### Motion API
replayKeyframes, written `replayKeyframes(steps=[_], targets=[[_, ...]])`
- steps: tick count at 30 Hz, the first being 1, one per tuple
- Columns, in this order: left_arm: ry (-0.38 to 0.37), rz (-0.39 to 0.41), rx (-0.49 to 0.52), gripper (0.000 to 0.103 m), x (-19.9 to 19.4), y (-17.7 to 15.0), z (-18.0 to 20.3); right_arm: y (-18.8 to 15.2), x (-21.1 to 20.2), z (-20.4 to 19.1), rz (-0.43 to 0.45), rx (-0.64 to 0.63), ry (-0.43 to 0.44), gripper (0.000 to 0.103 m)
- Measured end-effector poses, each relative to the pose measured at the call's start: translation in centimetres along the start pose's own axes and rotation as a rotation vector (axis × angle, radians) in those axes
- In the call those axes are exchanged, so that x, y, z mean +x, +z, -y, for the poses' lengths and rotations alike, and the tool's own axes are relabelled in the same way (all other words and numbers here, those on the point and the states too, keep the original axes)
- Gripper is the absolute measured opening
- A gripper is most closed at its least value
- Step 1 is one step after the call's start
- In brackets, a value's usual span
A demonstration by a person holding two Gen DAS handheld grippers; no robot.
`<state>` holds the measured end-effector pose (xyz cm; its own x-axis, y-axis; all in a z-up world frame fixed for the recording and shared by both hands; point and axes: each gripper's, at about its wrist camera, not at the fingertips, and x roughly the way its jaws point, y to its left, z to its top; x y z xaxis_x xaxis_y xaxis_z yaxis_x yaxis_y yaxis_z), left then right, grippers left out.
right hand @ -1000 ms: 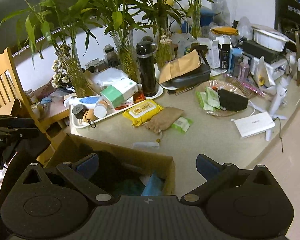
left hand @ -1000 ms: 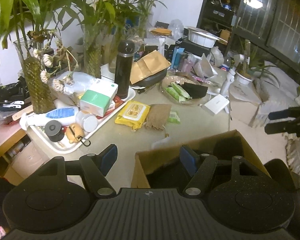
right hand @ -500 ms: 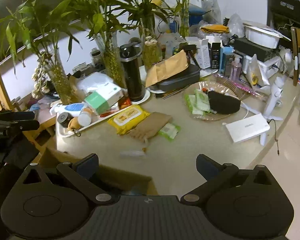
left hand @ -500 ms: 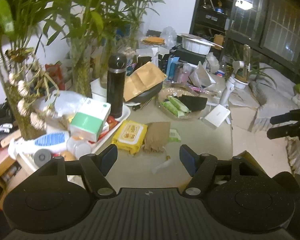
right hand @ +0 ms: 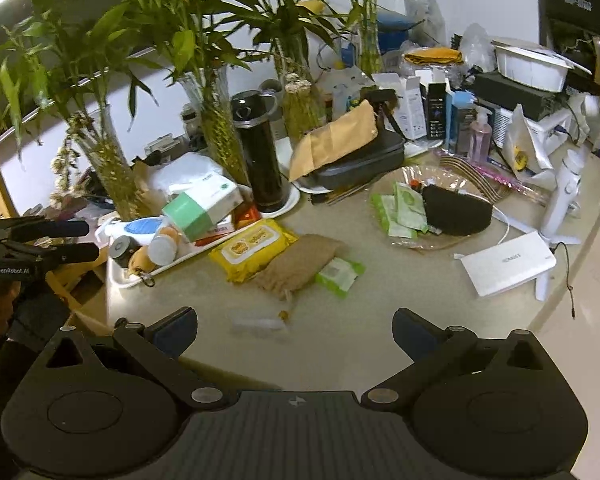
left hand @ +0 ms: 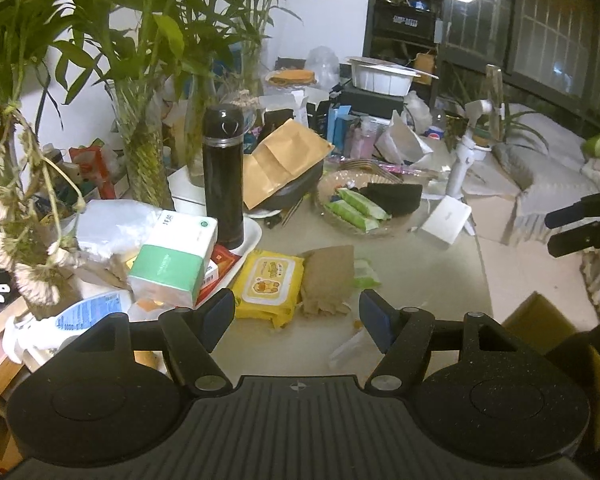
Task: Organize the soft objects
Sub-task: 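Move the left tool to the yellow wipes pack while the right tool approaches the brown pouch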
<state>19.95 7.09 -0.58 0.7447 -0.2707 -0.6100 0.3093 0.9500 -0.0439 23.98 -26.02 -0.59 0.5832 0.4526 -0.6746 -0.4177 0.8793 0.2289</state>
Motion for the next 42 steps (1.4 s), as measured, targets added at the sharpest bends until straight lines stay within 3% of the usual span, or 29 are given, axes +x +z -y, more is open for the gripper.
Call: replayKeyframes(steps=[21, 25, 42], targets=[[-0.020, -0.051, 0.033, 0.068, 9.7, -0.7, -2.5, 0.8, 6.6, 2.4, -0.054, -0.014, -0.025, 0.103], [-0.012, -0.055, 0.013, 0.082, 12.0, -0.7, -3.0, 0.6, 7.9, 3.1, -0.074, -0.004, -0.029, 0.103], [-0.026, -0.166, 0.002, 0.082, 21.0, -1.8, -5.3, -0.4, 12.0, 5.3, -0.129, 0.050, -0.041, 0.103]])
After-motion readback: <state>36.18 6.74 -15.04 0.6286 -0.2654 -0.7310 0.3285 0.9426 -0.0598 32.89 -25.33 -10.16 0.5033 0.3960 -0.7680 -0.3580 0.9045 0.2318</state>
